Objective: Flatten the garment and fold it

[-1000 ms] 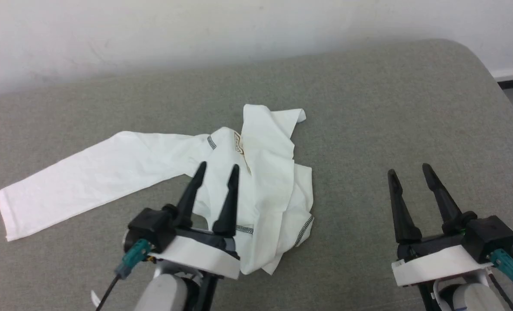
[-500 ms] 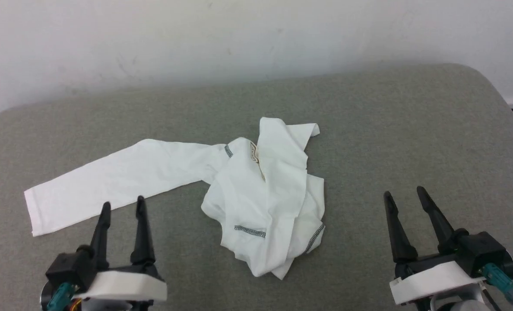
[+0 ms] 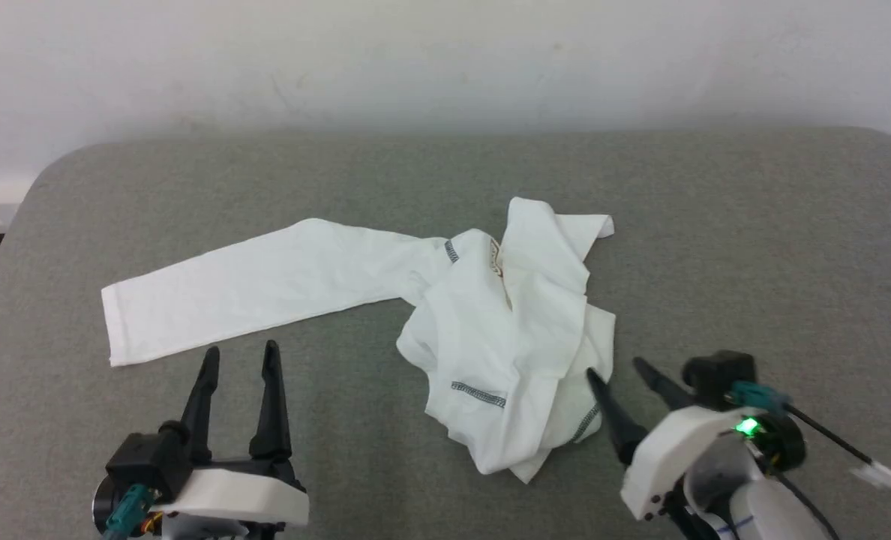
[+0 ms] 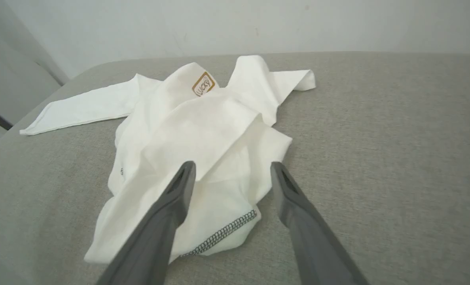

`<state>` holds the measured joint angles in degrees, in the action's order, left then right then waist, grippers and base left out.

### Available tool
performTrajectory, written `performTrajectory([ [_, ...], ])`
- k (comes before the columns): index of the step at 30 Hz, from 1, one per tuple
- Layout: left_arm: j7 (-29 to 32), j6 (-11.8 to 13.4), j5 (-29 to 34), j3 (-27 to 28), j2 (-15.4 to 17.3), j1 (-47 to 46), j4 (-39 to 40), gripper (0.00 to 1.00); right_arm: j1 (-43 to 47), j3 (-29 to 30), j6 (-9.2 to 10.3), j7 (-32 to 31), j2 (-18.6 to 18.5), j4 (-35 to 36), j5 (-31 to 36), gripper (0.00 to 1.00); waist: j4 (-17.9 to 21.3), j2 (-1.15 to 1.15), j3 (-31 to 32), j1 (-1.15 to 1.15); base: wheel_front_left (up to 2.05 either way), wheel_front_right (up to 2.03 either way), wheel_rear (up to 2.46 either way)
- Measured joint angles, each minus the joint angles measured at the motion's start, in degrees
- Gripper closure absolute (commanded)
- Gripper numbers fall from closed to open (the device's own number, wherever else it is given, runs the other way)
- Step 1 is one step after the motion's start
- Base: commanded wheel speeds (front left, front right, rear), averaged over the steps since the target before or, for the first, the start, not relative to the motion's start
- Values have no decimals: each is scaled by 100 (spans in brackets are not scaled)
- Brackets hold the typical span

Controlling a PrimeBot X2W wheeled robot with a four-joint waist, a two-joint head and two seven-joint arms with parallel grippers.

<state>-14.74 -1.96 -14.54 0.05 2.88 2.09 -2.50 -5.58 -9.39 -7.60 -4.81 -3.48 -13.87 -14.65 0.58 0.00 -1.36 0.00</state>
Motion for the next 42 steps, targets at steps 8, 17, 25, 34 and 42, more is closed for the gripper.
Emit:
performTrajectory([
  [8,1,59,-98,-201,1,-165,1,0,-568,-683,0,-1266,-170,-610,-805,0,-374,0,-155,1,0,0,0],
  [17,1,153,-163,-235,1,-236,3,0,-968,-893,0,-1125,-250,-811,-1060,100,-594,0,-428,1,0,0,0],
  [25,1,201,-163,-220,1,-247,-4,0,-1251,-600,0,-211,-376,-397,-679,100,-411,0,-423,1,0,0,0],
  [34,1,201,-163,-232,0,-248,-12,0,-1333,901,-1,96,-579,365,86,100,57,0,-385,0,0,0,0],
  [42,1,201,-164,-289,0,-255,-69,0,-491,2970,-1,-265,-686,350,510,100,375,0,-394,0,0,0,0],
])
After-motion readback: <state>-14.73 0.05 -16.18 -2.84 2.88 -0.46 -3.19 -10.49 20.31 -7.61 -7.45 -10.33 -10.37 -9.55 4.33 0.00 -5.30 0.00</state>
